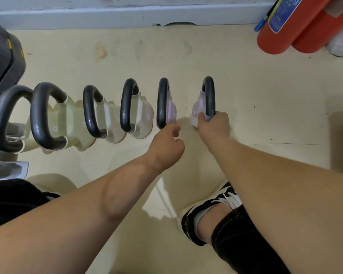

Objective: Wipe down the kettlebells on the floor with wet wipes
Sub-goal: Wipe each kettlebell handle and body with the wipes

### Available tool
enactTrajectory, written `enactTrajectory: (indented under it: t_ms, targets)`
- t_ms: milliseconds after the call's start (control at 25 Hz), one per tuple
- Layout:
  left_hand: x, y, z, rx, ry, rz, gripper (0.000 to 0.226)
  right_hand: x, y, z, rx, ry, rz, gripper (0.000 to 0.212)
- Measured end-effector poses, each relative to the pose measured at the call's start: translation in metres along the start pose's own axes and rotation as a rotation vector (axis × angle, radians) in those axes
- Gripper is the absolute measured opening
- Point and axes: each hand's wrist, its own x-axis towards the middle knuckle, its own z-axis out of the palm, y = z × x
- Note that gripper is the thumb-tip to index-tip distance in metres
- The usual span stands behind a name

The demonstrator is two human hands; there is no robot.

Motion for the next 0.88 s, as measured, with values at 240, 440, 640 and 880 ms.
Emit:
enactTrajectory:
  t_ms: [240,440,640,880]
  targets:
    - [0.002,0.005,0.000,-0.023,0.005,-0.004,0.054,-0.001,-0.014,-0.013,0.109,-0.111,0.091,0.027]
    - [-0.003,0.016,0.011,-0.075,-0.009,-0.011,0.055,-0.019,-0.031,-0.039,0.017,-0.059,0.130,0.020]
    - [-0.004,0.027,0.022,-0.065,-0.036,0.033,0.050,-0.005,-0.064,-0.070,0.042,-0.100,0.200,0.021]
    - [0.014,0.050,-0.002,-0.547,-0.015,-0.031,0.049,-0.001,-0.100,-0.088,0.300,-0.531,0.285,0.028]
